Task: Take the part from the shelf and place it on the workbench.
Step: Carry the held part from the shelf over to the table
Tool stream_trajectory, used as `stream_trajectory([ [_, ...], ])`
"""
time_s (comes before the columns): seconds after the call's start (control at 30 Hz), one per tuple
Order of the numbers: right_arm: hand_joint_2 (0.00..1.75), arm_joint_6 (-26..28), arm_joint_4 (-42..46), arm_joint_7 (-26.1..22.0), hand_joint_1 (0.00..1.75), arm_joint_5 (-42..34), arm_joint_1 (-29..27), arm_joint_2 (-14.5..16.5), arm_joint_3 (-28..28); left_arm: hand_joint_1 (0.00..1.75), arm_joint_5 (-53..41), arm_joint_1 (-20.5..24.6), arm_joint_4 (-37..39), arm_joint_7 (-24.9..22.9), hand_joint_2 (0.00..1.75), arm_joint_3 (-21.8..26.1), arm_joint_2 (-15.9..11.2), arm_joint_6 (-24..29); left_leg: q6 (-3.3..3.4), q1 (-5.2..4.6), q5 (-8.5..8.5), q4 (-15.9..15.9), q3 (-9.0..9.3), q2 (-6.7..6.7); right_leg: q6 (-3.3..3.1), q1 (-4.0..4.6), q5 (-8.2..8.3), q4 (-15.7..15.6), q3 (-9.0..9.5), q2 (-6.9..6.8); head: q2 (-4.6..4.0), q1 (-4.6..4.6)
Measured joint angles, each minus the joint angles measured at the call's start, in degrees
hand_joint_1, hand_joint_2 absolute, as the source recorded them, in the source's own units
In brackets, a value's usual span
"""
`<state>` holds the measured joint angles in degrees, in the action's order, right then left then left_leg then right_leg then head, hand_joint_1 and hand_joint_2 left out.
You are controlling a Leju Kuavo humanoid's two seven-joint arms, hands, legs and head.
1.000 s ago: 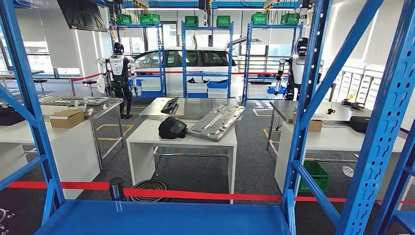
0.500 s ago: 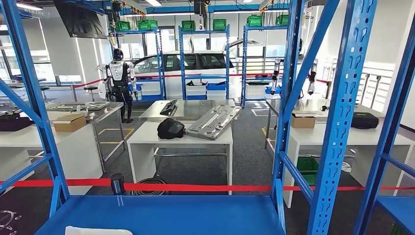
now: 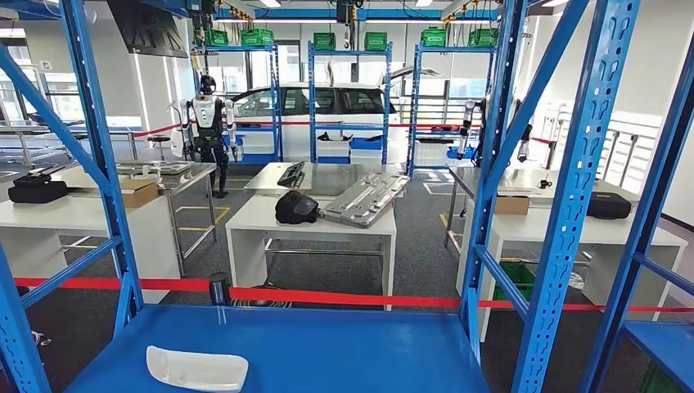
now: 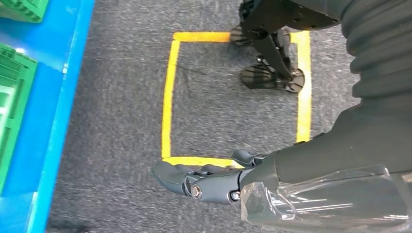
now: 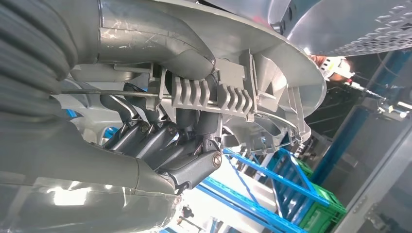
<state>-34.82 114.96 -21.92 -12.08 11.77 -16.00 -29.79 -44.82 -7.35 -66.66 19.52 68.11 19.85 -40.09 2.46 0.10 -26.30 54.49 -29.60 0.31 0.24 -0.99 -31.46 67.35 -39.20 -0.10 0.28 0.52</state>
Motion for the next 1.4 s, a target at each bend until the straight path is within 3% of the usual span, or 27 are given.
stream_trajectory([
  [0.03,1.75,0.04,-0.01,0.01,1.68,0.07,-0.02,-0.03,0.0,0.0,-0.01,0.01,0.02,0.0,1.75,0.01,0.0,0.0,0.02,-0.07,0.75,0.06,-0.92,0.04,0.18,-0.02,-1.59,3.78,-0.78,0.0,0.0,-0.03],
  [0.1,1.75,0.17,-0.03,0.04,1.68,0.38,-0.02,-0.08,-0.01,0.0,-0.1,0.07,0.14,0.03,1.75,0.02,0.0,0.04,-0.06,-0.15,2.17,0.24,-2.78,0.14,1.3,-0.03,-0.97,6.92,-0.01,0.01,0.0,-0.09],
  [0.13,1.75,0.25,-0.04,0.05,1.68,0.62,-0.01,-0.09,-0.02,0.0,-0.17,0.09,0.25,0.07,1.75,0.02,0.01,0.09,-0.17,-0.15,2.81,0.41,-3.72,0.18,1.89,-0.04,0.54,5.42,1.9,0.0,0.0,-0.1],
  [0.2,1.75,0.32,-0.06,-0.05,1.68,1.15,0.12,-0.12,-0.04,0.0,-0.29,0.16,0.45,0.32,1.75,0.02,0.02,0.23,-0.55,-0.22,3.77,1.11,-5.35,0.23,2.12,0.07,2.07,-3.17,8.39,-0.32,0.0,-0.16],
  [0.27,1.75,0.33,-0.02,-0.49,1.68,1.68,0.29,-0.16,-0.11,0.0,-0.58,0.21,0.53,0.84,1.75,0.03,0.01,0.38,-1.13,-0.34,4.56,1.75,-6.3,0.34,1.13,0.37,0.99,-10.79,13.08,-0.59,0.01,-0.12],
  [0.3,1.75,0.36,-0.01,-0.83,1.68,1.89,0.36,-0.2,-0.19,0.0,-0.94,0.25,0.58,1.21,1.75,0.07,0.0,0.46,-1.48,-0.36,5.01,1.85,-6.54,0.42,0.54,0.56,0.37,-12.38,13.68,-0.57,0.01,-0.09],
  [0.37,1.75,0.42,0.01,-1.57,1.68,2.18,0.44,-0.3,-0.34,0.0,-1.94,0.36,0.73,2.05,1.75,0.24,-0.03,0.61,-2.17,-0.18,5.58,1.86,-6.88,0.51,-0.41,0.48,1.0,-12.5,12.73,-0.39,-0.01,-0.07],
  [0.4,1.75,0.45,0.01,-1.85,1.68,2.27,0.48,-0.34,-0.41,0.0,-2.48,0.43,0.81,2.39,1.75,0.37,-0.04,0.63,-2.52,-0.06,4.61,2.48,-7.24,0.43,-0.96,0.37,1.56,-12.46,12.26,-0.34,-0.01,-0.03],
  [0.43,1.75,0.47,0.02,-2.05,1.68,2.34,0.51,-0.37,-0.48,0.0,-2.89,0.49,0.87,2.68,1.75,0.5,-0.06,0.63,-2.86,0.04,2.6,4.0,-7.77,0.31,-1.4,0.23,2.18,-12.51,11.71,-0.32,-0.01,-0.01],
  [0.5,1.75,0.5,0.02,-2.26,1.68,2.39,0.55,-0.42,-0.6,0.0,-3.51,0.76,0.96,3.06,1.75,0.83,-0.07,0.6,-3.45,0.24,-3.66,10.57,-9.47,0.04,-1.85,0.19,3.54,-12.47,10.44,-0.16,0.0,0.14],
  [0.53,1.75,0.55,0.02,-2.31,1.68,2.44,0.54,-0.45,-0.63,0.0,-3.71,0.91,1.02,3.17,1.75,0.99,-0.07,0.55,-3.63,0.3,-5.94,14.54,-10.24,-0.02,-1.86,0.22,4.24,-12.41,9.67,-0.08,0.0,0.16],
  [0.57,1.75,0.64,0.02,-2.33,1.68,2.53,0.52,-0.48,-0.66,0.0,-3.98,1.06,1.07,3.23,1.75,1.13,-0.07,0.48,-3.72,0.35,-6.92,17.69,-10.54,-0.07,-1.81,0.27,4.93,-12.3,8.84,0.0,0.0,0.21],
  [0.63,1.75,0.92,0.01,-2.3,1.68,2.81,0.43,-0.57,-0.66,0.0,-4.41,1.2,1.15,3.31,1.75,1.21,-0.08,0.17,-3.57,0.37,-4.97,18.26,-8.45,-0.12,-1.64,0.39,6.06,-11.96,7.11,0.14,0.0,0.25],
  [0.7,1.75,1.07,0.01,-2.27,1.68,2.99,0.32,-0.68,-0.56,0.0,-4.58,1.23,1.1,3.47,1.75,1.22,-0.14,-0.11,-2.79,0.24,-2.73,10.96,-2.55,-0.5,-1.38,0.55,6.94,-11.59,5.81,0.33,0.0,0.31],
  [0.77,1.75,1.07,0.01,-2.29,1.68,3.07,0.26,-0.78,-0.41,0.0,-4.52,1.25,0.95,3.64,1.75,1.23,-0.21,-0.21,-1.92,-0.04,-3.37,2.76,3.02,-0.97,-0.86,0.71,7.82,-11.48,5.19,0.41,0.0,0.31],
  [0.8,1.75,1.06,0.02,-2.33,1.68,3.11,0.24,-0.83,-0.35,0.0,-4.46,1.26,0.86,3.73,1.75,1.23,-0.23,-0.23,-1.56,-0.24,-3.97,0.62,4.29,-1.1,-0.5,0.66,8.29,-11.54,5.06,0.38,0.0,0.32],
  [0.9,1.75,1.02,0.02,-2.56,1.68,3.16,0.23,-0.98,-0.31,0.0,-4.34,1.27,0.77,3.9,1.75,1.27,-0.15,-0.24,-0.74,-0.44,-2.72,-0.42,3.73,-0.72,0.41,0.51,9.42,-11.8,4.65,0.35,-0.01,0.35],
  [0.93,1.75,1.01,0.02,-2.65,1.68,3.14,0.26,-1.05,-0.29,0.0,-4.32,1.28,0.74,3.92,1.75,1.28,-0.11,-0.26,-0.43,-0.33,-1.95,-0.69,3.17,-0.5,0.37,0.56,8.54,-11.0,4.09,0.37,-0.02,0.31],
  [0.97,1.75,1.0,0.02,-2.73,1.68,3.1,0.29,-1.14,-0.27,0.0,-4.3,1.3,0.71,3.93,1.75,1.3,-0.08,-0.33,-0.15,-0.2,-1.08,-0.93,2.41,-0.28,0.1,0.6,6.61,-9.06,3.16,0.36,-0.02,0.22],
  [1.03,1.75,1.01,0.01,-2.81,1.68,2.96,0.36,-1.27,-0.25,0.0,-4.22,1.34,0.5,3.92,1.75,1.33,-0.05,-0.54,0.13,-0.24,0.43,-0.9,0.6,0.0,-0.6,0.55,1.05,-1.82,0.76,0.32,-0.01,0.07],
  [1.07,1.75,1.04,0.01,-2.85,1.68,2.9,0.37,-1.32,-0.26,0.0,-4.18,1.35,0.31,3.86,1.75,1.37,-0.05,-0.68,0.18,-0.31,1.18,-0.79,-0.46,0.12,-0.58,0.51,-0.71,2.11,-0.1,0.3,0.0,-0.01],
  [1.1,1.75,1.1,0.01,-2.87,1.68,2.86,0.36,-1.37,-0.26,0.0,-4.14,1.36,0.09,3.79,1.75,1.44,-0.05,-0.79,0.19,-0.38,1.91,-0.61,-1.56,0.25,-0.19,0.5,-1.07,4.86,-0.27,0.3,0.0,-0.03],
  [1.17,1.75,1.29,0.02,-2.95,1.68,2.87,0.37,-1.5,-0.23,0.0,-4.11,1.37,-0.35,3.54,1.75,1.64,-0.05,-0.99,0.1,-0.46,3.18,0.03,-3.82,0.42,1.01,0.51,1.28,4.56,2.34,0.29,0.0,-0.09],
  [1.2,1.75,1.38,0.05,-2.99,1.68,2.9,0.38,-1.56,-0.21,0.0,-4.11,1.37,-0.55,3.43,1.75,1.73,-0.05,-1.05,-0.03,-0.48,3.7,0.5,-4.83,0.44,1.32,0.51,2.38,1.24,5.29,0.23,0.0,-0.09],
  [1.27,1.75,1.46,0.28,-3.11,1.68,2.96,0.48,-1.65,-0.16,0.0,-4.14,1.37,-1.04,3.27,1.75,1.87,-0.06,-1.14,-0.44,-0.66,4.56,1.5,-6.37,0.46,0.84,0.67,1.65,-7.89,11.78,0.14,0.0,-0.11],
  [1.3,1.75,1.46,0.43,-3.18,1.68,2.98,0.54,-1.67,-0.16,0.0,-4.15,1.36,-1.26,3.25,1.75,1.94,-0.07,-1.16,-0.67,-0.74,4.97,1.77,-6.77,0.48,0.43,0.77,0.72,-11.08,13.64,0.11,0.0,-0.07],
  [1.4,1.75,1.46,0.62,-3.28,1.68,3.01,0.61,-1.68,-0.18,0.0,-4.18,1.34,-1.53,3.26,1.75,2.06,-0.07,-1.18,-0.98,-0.78,5.64,1.82,-7.06,0.56,0.03,0.93,-0.06,-12.98,14.01,0.15,0.0,0.04],
])
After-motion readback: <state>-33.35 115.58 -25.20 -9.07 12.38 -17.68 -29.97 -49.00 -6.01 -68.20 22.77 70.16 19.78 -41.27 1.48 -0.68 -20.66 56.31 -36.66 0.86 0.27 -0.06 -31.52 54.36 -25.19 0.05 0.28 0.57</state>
